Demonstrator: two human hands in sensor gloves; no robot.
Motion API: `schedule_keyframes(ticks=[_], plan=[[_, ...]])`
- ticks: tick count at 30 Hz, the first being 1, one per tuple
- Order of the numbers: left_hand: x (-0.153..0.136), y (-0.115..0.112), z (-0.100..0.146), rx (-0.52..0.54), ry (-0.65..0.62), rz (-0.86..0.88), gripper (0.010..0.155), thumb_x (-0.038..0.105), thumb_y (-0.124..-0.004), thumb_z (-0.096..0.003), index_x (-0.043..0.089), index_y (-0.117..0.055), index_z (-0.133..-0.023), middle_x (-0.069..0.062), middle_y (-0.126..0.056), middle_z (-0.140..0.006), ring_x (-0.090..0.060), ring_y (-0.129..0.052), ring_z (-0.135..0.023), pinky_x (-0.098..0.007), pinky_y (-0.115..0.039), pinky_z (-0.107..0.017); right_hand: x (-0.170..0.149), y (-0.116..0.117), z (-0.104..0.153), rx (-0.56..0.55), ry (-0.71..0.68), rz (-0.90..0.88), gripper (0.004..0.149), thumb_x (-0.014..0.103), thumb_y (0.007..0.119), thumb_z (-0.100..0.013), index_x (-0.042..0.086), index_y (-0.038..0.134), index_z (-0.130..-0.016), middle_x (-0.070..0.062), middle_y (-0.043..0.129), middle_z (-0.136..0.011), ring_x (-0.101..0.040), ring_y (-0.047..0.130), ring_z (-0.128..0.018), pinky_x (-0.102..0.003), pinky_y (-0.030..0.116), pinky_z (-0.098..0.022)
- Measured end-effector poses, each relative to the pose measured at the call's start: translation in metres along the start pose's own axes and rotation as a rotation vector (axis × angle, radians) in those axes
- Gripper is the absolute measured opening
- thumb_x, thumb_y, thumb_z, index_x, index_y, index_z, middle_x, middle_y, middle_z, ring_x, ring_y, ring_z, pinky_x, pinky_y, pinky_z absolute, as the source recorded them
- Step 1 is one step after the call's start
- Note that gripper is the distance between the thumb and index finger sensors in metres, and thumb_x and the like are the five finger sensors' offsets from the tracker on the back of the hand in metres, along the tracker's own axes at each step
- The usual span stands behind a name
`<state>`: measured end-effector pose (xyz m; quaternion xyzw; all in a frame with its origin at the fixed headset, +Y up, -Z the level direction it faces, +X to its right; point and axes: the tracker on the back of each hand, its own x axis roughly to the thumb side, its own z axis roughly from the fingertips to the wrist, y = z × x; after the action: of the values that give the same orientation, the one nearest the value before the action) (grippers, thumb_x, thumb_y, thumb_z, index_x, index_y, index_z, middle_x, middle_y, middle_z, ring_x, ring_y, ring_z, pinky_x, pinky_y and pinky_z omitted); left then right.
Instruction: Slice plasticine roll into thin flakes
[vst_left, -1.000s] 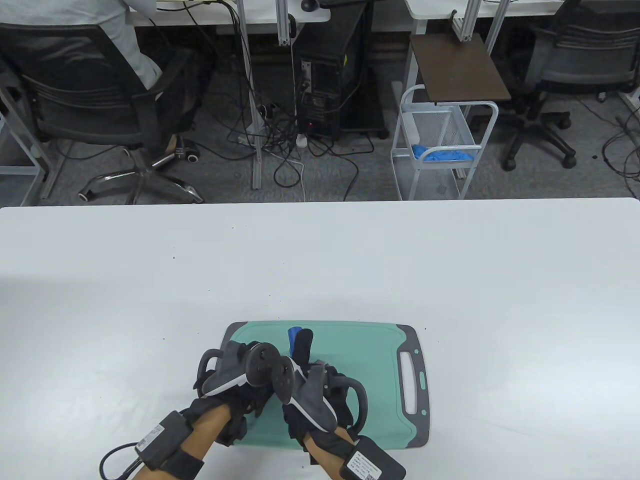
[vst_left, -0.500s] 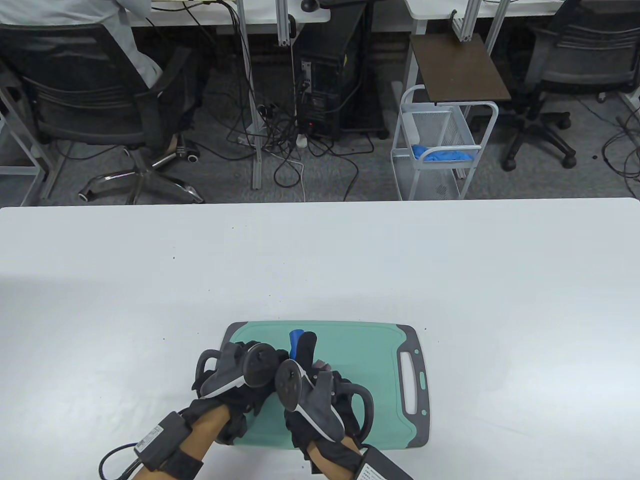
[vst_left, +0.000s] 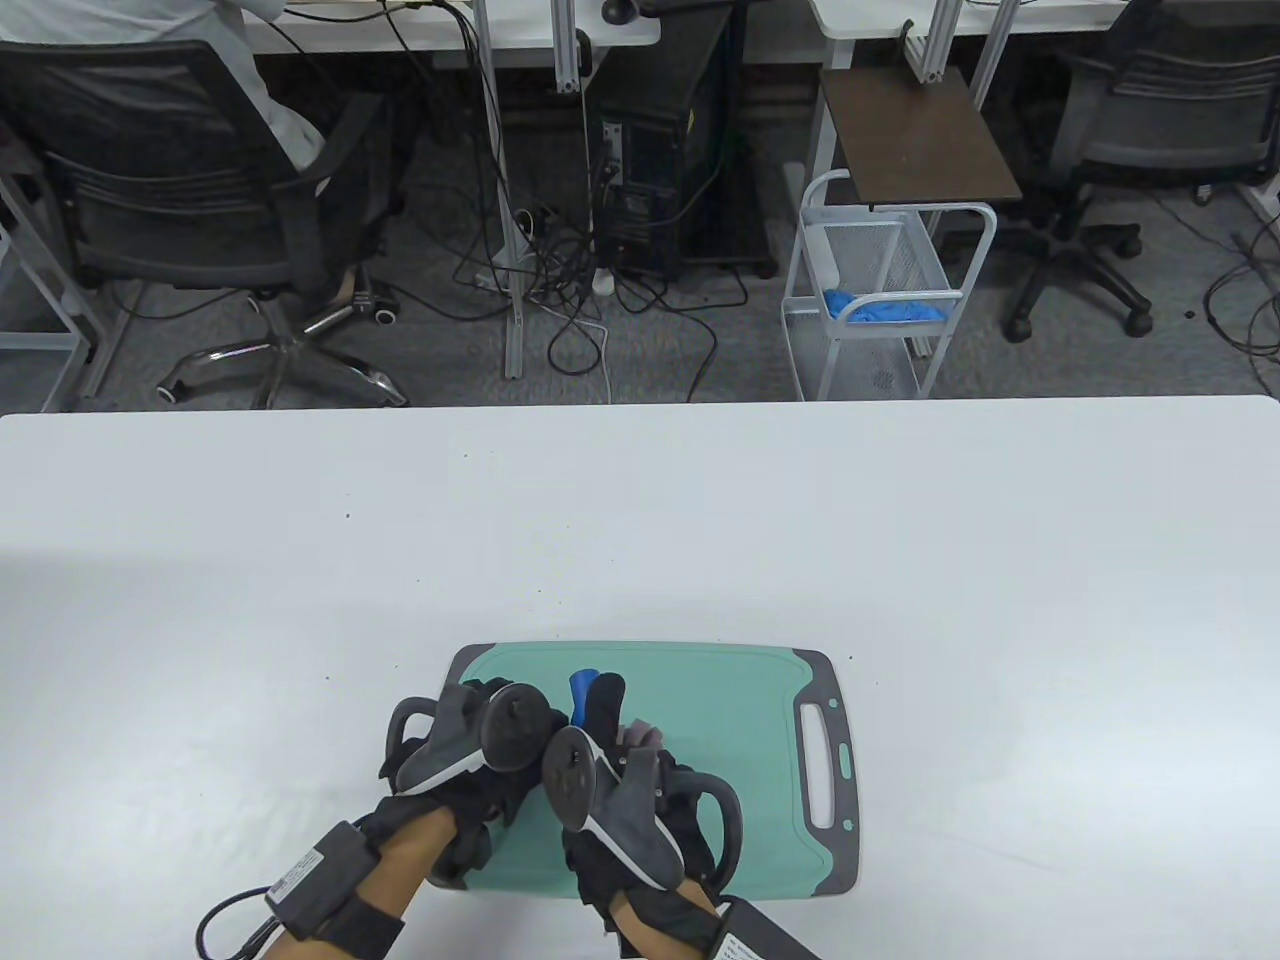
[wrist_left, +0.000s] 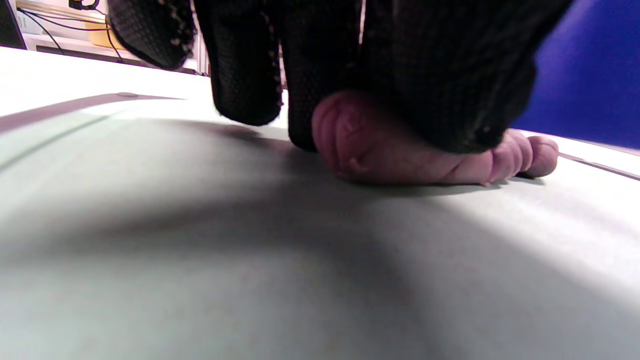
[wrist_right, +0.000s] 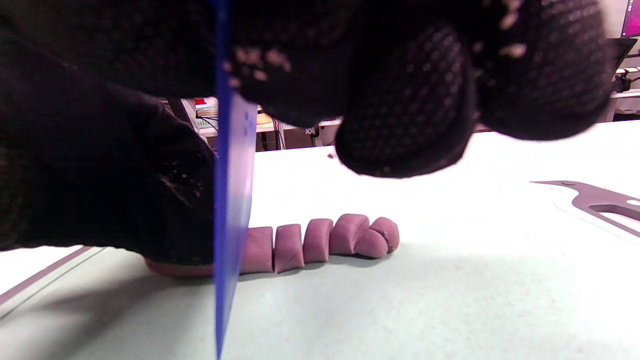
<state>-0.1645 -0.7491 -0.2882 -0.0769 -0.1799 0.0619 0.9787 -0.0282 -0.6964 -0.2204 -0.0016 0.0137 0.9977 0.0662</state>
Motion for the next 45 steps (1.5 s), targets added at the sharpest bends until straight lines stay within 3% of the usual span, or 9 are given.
schedule_keyframes(ticks=[45], plan=[[-0.0020,0.0003,-0.0011,-0.003,0.002,0.029,0.048,0.050,-0.093,-0.0284,0.034,-0.096,-0.074,0.010,-0.101,-0.078,-0.029,-0.091,-0.091,-0.057,-0.070,-0.071,0.0040,-0.0051,-0.0010,-0.013,-0.022,0.039,0.085,0.041,0.081,-0.043,0.014,0.028,-0.103,-0.003,0.093,-0.036,-0.031,0.101,-0.034,-0.056,0.084,-0.032]])
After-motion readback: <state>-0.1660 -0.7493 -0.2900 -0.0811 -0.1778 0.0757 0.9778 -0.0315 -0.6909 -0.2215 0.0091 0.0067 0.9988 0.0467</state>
